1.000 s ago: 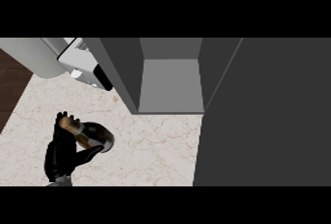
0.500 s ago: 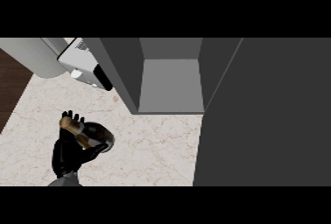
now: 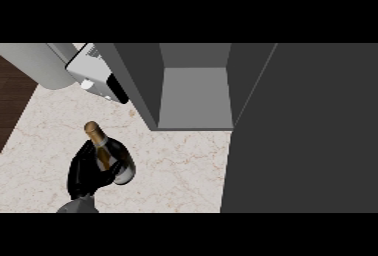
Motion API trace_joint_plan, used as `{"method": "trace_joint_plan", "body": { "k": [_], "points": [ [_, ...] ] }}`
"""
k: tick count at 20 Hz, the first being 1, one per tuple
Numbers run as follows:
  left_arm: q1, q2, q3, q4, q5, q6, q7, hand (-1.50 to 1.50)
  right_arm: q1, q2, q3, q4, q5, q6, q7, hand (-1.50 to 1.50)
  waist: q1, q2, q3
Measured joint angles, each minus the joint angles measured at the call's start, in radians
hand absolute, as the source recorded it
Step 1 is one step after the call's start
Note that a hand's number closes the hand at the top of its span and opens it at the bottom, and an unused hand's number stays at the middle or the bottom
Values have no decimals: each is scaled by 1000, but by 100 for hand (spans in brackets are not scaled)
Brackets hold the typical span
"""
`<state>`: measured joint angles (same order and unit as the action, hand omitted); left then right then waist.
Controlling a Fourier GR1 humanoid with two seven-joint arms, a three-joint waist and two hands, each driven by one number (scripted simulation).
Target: Pick up the wine, place it into the cabinet and close the cabinet
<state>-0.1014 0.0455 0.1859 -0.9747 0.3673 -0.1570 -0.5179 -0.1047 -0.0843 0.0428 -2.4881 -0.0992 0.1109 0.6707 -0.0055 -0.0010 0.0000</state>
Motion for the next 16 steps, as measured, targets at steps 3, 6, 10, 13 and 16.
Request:
{"method": "trace_joint_plan", "body": {
  "k": [3,6,10,13,16],
  "points": [
    [-11,26,-27,2,-51,9,-13,150,16,13,9,5,0,8,-21,-150,-1,0,0],
    [9,77,-56,-20,-89,-38,-24,150,13,17,15,7,2,3,-15,-150,1,-1,0],
    [35,127,-76,-34,-138,-79,-84,150,-17,15,12,8,2,-6,10,-150,2,-1,0],
    [44,131,-79,-65,-153,-78,-116,150,-6,18,15,7,2,-3,7,-150,3,-1,0],
    [68,144,-76,-100,-176,-65,-160,150,16,20,7,6,-3,10,-8,-150,3,-1,0]
  ]
}}
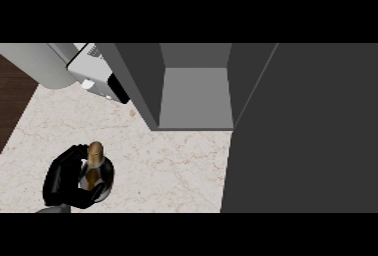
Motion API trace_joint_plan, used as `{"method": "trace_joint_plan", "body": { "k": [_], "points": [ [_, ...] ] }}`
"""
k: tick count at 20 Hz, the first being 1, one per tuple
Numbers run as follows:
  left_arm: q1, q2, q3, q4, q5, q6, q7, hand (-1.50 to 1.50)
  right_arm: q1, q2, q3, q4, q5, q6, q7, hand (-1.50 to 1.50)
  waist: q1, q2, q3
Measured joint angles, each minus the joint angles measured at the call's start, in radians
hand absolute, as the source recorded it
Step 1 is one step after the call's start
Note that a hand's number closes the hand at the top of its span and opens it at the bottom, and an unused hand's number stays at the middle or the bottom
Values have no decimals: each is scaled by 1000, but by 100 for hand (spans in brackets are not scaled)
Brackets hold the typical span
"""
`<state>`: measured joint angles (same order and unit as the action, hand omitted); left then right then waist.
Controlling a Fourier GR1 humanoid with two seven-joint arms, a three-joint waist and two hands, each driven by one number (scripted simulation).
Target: Pick up the wine, place it into the cabinet and close the cabinet
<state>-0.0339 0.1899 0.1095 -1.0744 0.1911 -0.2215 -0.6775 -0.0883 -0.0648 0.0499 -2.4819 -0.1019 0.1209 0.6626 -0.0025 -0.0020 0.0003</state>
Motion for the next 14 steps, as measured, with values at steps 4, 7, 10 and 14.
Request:
{"method": "trace_joint_plan", "body": {
  "k": [4,7,10,14],
  "points": [
    [16,-3,6,-84,-8,35,-14,150,12,13,20,3,3,3,-17,-150,2,0,0],
    [34,-16,-8,-189,24,20,47,150,8,13,18,3,2,1,-7,-150,4,-1,0],
    [44,-37,-35,-304,48,25,133,150,12,17,25,4,4,3,-14,-150,4,-1,0],
    [88,-48,-75,-482,81,33,270,150,17,26,30,7,9,0,-28,-150,6,-2,0]
  ]
}}
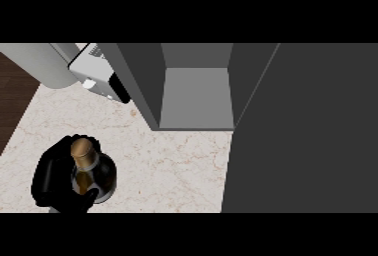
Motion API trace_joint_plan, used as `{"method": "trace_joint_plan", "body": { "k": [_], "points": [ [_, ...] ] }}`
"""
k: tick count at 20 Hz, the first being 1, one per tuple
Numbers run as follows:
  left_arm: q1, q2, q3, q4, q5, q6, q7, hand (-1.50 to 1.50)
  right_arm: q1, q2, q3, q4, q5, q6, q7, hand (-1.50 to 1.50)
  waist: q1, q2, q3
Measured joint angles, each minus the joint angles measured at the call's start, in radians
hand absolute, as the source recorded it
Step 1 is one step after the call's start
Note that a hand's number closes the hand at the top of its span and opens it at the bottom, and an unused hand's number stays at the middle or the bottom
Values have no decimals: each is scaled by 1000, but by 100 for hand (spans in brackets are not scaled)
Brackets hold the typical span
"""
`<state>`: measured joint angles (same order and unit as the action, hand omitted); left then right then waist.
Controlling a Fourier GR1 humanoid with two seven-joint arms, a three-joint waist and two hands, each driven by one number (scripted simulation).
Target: Pick up the wine, place it into the cabinet and close the cabinet
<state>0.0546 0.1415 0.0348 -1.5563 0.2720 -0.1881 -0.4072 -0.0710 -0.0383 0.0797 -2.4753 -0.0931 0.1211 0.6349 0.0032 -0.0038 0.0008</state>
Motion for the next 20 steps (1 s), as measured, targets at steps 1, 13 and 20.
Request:
{"method": "trace_joint_plan", "body": {
  "k": [1,13,20],
  "points": [
    [6,1,-6,-37,2,6,29,150,-1,-1,-3,-1,0,0,0,-150,0,0,0],
    [-102,-103,-200,-288,-86,194,359,150,-16,-6,-19,-2,-8,2,25,-150,-9,2,0],
    [-238,-134,-358,-285,-106,399,440,150,2,-6,-23,-1,-9,15,6,-150,-12,2,0]
  ]
}}
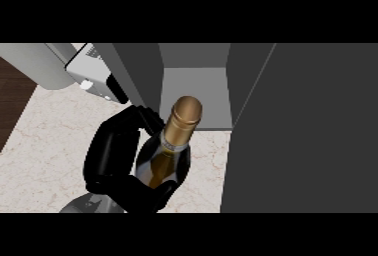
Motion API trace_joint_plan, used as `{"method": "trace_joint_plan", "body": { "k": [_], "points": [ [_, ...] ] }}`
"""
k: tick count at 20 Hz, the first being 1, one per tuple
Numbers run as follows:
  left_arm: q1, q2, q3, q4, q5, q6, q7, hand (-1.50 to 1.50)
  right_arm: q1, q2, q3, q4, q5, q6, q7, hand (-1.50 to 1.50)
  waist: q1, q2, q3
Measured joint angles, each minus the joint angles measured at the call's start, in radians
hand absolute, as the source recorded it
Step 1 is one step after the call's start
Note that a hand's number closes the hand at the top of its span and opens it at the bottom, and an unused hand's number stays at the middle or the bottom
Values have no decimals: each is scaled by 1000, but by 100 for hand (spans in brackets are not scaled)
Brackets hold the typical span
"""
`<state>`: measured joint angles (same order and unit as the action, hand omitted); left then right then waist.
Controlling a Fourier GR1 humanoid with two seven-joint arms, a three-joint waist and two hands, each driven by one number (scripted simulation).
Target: Pick up the wine, place it into the cabinet and close the cabinet
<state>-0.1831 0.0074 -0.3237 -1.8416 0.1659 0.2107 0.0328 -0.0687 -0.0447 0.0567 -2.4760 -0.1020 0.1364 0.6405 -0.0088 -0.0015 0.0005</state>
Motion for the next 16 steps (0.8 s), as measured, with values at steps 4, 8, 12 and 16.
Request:
{"method": "trace_joint_plan", "body": {
  "k": [4,8,12,16],
  "points": [
    [-86,-4,-71,27,-5,124,33,150,1,-1,-16,7,-7,7,-11,-150,-1,0,0],
    [-174,-6,-100,89,-8,208,31,150,15,-6,-37,8,-17,25,-24,-150,-2,1,0],
    [-257,-7,-125,132,-25,293,61,150,13,-5,-38,2,-26,27,-16,-150,-3,0,0],
    [-312,-7,-132,183,-26,346,63,150,37,-1,-38,2,-30,41,-33,-150,-3,0,0]
  ]
}}
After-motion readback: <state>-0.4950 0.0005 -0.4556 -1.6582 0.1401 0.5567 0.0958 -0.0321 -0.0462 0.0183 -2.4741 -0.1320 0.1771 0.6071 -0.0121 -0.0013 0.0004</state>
